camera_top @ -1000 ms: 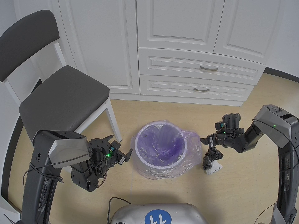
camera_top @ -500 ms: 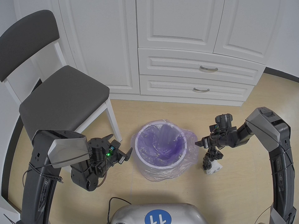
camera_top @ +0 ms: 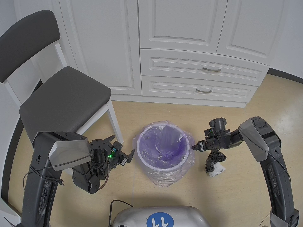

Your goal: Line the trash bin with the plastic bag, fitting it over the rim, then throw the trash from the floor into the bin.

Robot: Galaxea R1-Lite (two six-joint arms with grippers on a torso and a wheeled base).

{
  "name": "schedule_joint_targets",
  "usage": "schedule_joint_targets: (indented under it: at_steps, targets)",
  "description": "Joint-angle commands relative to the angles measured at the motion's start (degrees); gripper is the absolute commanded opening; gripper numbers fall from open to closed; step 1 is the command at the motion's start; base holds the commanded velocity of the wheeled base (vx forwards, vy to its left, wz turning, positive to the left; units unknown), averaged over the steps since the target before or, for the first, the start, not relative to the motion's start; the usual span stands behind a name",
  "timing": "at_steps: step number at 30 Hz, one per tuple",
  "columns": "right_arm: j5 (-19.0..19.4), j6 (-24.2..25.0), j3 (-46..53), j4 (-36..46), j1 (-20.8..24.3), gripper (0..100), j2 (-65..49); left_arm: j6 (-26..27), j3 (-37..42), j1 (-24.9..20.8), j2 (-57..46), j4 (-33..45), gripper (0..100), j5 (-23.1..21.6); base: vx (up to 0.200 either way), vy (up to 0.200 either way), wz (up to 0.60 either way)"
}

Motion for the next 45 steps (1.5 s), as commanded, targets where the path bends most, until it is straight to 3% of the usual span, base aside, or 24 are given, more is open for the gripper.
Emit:
schedule_joint_targets:
  at_steps: [1, 12, 21, 30, 33, 39, 45]
  targets:
    - [0.12, 0.82, -3.33, -0.01, 0.09, 100, 4.20, 0.01, -0.02, 0.05, 0.19, -0.04, 100, 0.02, 0.000, 0.000, 0.00]
    - [0.12, 6.71, -8.34, -0.72, 0.17, 100, 7.89, 0.01, -0.11, 0.14, 0.01, -0.04, 100, 0.19, 0.000, 0.000, 0.00]
    - [-0.32, 8.20, -8.16, -3.18, 0.26, 100, 8.07, 0.01, 0.77, 0.66, -1.66, -1.09, 100, 0.28, 0.000, 0.000, 0.00]
    - [-0.49, 15.94, -8.51, -11.18, 2.90, 100, 8.60, 0.10, 0.68, 2.07, -3.06, -1.09, 100, 0.28, 0.000, 0.000, 0.00]
    - [-2.07, 22.09, -11.48, -11.62, 5.27, 100, 9.56, 0.28, 0.42, 2.60, -3.50, -1.09, 100, 0.19, 0.000, 0.000, 0.00]
    - [-4.45, 24.64, -11.48, -13.72, 7.73, 100, 10.62, 0.28, 0.33, 2.69, -4.03, -1.01, 100, 0.19, 0.000, 0.000, 0.00]
    - [-5.06, 28.68, -11.48, -22.51, 9.58, 100, 11.41, 0.28, 0.51, 2.69, -4.12, -1.09, 100, 0.11, 0.000, 0.000, 0.00]
